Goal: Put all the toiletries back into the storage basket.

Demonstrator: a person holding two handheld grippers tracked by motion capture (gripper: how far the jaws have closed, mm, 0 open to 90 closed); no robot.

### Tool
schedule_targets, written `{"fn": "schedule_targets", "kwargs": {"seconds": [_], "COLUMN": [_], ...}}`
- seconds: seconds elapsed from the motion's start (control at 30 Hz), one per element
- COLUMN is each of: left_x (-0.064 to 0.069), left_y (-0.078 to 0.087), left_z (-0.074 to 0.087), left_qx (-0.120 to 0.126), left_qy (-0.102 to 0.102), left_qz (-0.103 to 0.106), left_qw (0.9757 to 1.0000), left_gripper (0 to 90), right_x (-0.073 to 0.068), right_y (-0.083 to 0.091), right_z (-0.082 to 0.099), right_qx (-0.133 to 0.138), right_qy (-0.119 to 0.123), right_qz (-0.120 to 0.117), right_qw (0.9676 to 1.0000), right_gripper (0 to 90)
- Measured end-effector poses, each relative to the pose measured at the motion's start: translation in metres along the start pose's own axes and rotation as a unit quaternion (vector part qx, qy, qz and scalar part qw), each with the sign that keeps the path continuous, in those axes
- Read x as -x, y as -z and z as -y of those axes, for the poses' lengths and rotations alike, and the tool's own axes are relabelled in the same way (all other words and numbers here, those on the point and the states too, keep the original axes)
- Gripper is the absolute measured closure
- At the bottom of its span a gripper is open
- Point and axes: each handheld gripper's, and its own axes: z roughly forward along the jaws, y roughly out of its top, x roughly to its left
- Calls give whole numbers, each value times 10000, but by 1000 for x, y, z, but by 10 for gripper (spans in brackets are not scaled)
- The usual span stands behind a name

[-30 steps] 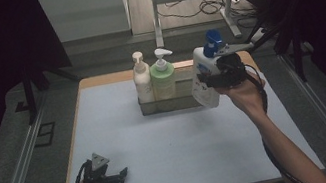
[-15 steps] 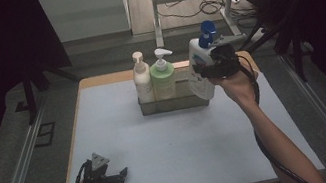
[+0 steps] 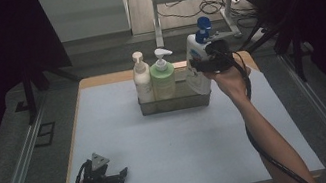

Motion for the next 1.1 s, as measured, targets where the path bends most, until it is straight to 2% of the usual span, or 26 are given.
{"fn": "schedule_targets", "kwargs": {"seconds": [0.1,0.63,0.77,1.1], "left_x": [0,0,0,0], "left_y": [0,0,0,0], "left_z": [0,0,0,0], "left_qx": [-1,-8,-11,0], "left_qy": [2,0,0,7], "left_qz": [2,5,4,2], "left_qw": [10000,10000,10000,10000], "left_gripper": [120,120,120,120], "right_x": [2,2,1,1], "right_y": [-6,-34,-44,-55], "right_z": [0,0,6,20], "right_qx": [30,9,-28,-140], "right_qy": [-95,-150,-157,-190], "right_qz": [33,216,242,226], "right_qw": [9999,9997,9996,9995], "right_gripper": [406,406,407,406]}}
